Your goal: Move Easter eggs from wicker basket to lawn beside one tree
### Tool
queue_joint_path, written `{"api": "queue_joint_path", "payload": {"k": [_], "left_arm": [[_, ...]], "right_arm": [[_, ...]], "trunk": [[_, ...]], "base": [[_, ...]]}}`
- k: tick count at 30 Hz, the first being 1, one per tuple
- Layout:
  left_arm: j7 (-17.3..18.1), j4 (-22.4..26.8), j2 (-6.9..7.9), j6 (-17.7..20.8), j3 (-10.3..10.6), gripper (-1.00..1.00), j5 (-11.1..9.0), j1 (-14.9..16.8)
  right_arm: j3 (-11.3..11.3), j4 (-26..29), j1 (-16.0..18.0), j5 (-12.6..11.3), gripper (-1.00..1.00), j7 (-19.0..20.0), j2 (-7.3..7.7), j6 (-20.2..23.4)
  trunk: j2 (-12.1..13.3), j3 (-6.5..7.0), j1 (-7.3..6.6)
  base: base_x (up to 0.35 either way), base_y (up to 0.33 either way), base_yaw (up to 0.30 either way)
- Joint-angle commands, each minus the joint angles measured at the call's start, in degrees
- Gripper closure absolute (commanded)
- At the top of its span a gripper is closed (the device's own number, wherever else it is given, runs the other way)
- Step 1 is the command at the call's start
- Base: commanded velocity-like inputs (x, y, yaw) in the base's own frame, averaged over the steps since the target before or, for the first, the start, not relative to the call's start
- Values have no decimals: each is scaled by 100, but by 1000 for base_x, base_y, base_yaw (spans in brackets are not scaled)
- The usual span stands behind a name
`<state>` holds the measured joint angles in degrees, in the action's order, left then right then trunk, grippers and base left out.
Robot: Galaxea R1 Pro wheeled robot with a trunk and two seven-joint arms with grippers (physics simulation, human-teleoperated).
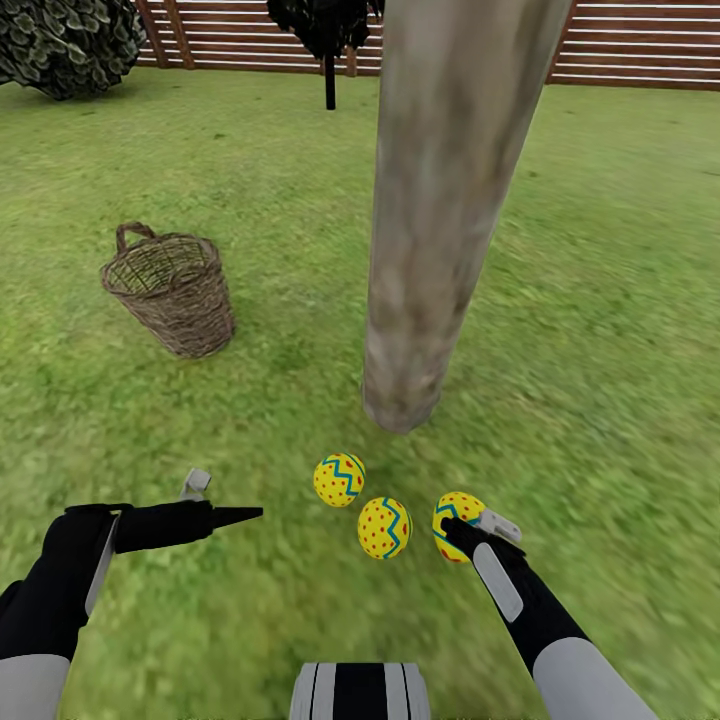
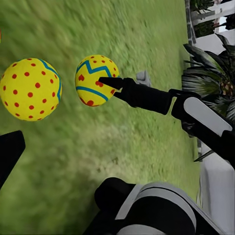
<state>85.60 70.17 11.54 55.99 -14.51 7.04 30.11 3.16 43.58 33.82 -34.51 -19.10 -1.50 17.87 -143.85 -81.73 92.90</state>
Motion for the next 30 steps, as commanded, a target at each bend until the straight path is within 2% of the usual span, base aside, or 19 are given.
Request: {"api": "queue_joint_path", "payload": {"k": [1,17,25,30], "left_arm": [[53,6,-1,61,-8,-100,60,3],[53,6,5,61,-15,-100,60,3],[53,6,5,61,-16,-100,60,3],[53,6,-1,61,-9,-100,60,3]], "right_arm": [[18,10,1,-51,100,-50,2,14],[18,10,2,-50,100,82,0,15],[17,-7,1,-54,100,82,0,15],[10,-128,1,-40,100,82,-7,11]], "trunk": [[-2,-4,-1],[-2,-4,-1],[-12,-181,20],[-16,-248,27]], "base": [[0,0,0],[39,0,0],[1,0,0],[0,0,0]]}}
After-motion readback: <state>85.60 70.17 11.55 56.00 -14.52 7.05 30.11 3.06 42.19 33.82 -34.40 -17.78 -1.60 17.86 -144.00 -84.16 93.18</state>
